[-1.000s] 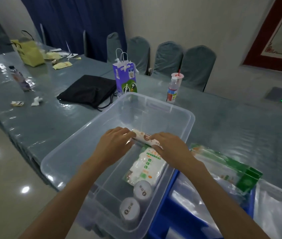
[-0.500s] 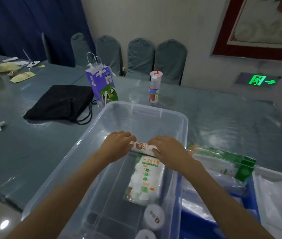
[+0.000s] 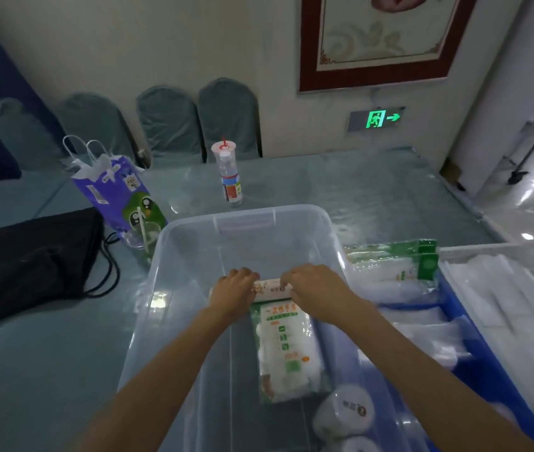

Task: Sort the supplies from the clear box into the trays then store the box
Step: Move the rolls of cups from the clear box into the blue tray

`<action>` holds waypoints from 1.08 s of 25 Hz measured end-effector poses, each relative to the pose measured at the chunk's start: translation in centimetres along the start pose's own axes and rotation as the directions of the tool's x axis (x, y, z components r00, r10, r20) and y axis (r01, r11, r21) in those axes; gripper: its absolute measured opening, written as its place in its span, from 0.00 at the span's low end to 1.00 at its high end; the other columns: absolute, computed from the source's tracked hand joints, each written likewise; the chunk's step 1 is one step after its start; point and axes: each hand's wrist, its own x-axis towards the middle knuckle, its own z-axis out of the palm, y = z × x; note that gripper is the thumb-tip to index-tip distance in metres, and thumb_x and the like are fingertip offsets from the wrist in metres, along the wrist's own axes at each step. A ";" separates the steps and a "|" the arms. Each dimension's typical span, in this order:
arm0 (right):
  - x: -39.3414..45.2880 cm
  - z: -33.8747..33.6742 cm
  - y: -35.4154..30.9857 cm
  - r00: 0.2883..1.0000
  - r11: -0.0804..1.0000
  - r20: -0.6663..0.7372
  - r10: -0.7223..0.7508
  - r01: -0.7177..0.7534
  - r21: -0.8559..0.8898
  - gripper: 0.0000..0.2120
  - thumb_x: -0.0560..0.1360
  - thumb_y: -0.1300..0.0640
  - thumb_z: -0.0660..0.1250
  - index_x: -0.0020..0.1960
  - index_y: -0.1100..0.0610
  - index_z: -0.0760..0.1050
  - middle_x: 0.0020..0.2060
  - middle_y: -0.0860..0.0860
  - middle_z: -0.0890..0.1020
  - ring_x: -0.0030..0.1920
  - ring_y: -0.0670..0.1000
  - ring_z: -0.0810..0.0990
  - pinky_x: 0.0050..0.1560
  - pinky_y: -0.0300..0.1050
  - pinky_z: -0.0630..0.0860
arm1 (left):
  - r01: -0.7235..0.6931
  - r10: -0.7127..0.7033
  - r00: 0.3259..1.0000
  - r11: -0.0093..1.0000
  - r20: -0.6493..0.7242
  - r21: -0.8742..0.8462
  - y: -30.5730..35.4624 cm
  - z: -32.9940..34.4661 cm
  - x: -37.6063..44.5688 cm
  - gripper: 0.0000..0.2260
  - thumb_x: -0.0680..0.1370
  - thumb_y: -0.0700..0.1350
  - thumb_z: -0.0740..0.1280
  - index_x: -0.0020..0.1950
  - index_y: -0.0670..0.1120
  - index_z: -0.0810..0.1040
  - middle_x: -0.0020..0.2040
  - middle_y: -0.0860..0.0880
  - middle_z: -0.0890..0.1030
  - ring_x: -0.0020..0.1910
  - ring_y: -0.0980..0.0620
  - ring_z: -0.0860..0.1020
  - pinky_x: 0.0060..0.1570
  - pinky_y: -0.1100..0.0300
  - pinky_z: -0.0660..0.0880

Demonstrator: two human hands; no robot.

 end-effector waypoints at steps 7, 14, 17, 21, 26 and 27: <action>0.8 1.2 0.4 0.999 0.999 0.033 0.035 -0.034 -0.032 0.13 0.77 0.60 0.58 0.58 0.53 0.75 0.54 0.52 0.80 0.53 0.55 0.78 0.51 0.52 0.73 | 0.018 -0.017 0.999 0.999 0.044 -0.034 -0.9 3.4 1.3 0.24 0.74 0.52 0.67 0.69 0.50 0.67 0.66 0.49 0.70 0.63 0.45 0.70 0.57 0.51 0.69; 1.2 1.1 0.7 0.996 0.998 0.078 0.047 -0.049 0.026 0.13 0.78 0.60 0.58 0.60 0.53 0.75 0.54 0.53 0.79 0.53 0.55 0.77 0.52 0.52 0.73 | 0.068 -0.068 0.998 0.994 -0.001 -0.090 -1.0 6.3 0.9 0.26 0.71 0.63 0.68 0.61 0.47 0.73 0.57 0.46 0.71 0.55 0.44 0.71 0.48 0.52 0.69; 1.3 0.8 0.5 0.995 0.998 0.090 0.051 -0.055 0.041 0.11 0.78 0.57 0.59 0.59 0.53 0.75 0.53 0.52 0.80 0.50 0.53 0.78 0.49 0.50 0.75 | 0.090 -0.087 0.995 0.994 0.048 -0.065 -1.3 5.7 0.8 0.25 0.73 0.64 0.64 0.61 0.47 0.71 0.57 0.47 0.74 0.55 0.45 0.73 0.49 0.52 0.70; 1.0 0.3 0.1 0.991 0.997 0.125 0.042 -0.049 0.056 0.09 0.79 0.55 0.59 0.55 0.54 0.76 0.50 0.52 0.81 0.45 0.51 0.79 0.44 0.45 0.76 | 0.170 -0.161 0.982 0.981 0.103 -0.091 -1.0 4.1 -0.1 0.23 0.74 0.65 0.62 0.56 0.48 0.70 0.53 0.48 0.79 0.48 0.47 0.78 0.44 0.55 0.74; -0.5 -1.1 -0.8 0.993 0.999 0.114 0.019 -0.023 0.036 0.12 0.80 0.55 0.57 0.58 0.54 0.76 0.51 0.52 0.81 0.47 0.53 0.79 0.46 0.46 0.75 | 0.122 -0.126 0.987 0.991 0.102 0.045 -0.4 -0.6 -0.8 0.29 0.71 0.68 0.63 0.59 0.46 0.71 0.54 0.48 0.80 0.49 0.47 0.80 0.45 0.56 0.74; -1.1 -1.5 -1.0 0.993 0.999 0.114 0.019 -0.023 0.038 0.12 0.80 0.55 0.57 0.58 0.54 0.76 0.51 0.52 0.81 0.48 0.53 0.79 0.47 0.48 0.75 | 0.113 -0.118 0.990 0.992 0.080 0.059 -0.3 -2.0 -1.0 0.29 0.71 0.69 0.63 0.59 0.46 0.72 0.54 0.47 0.80 0.49 0.47 0.80 0.45 0.56 0.74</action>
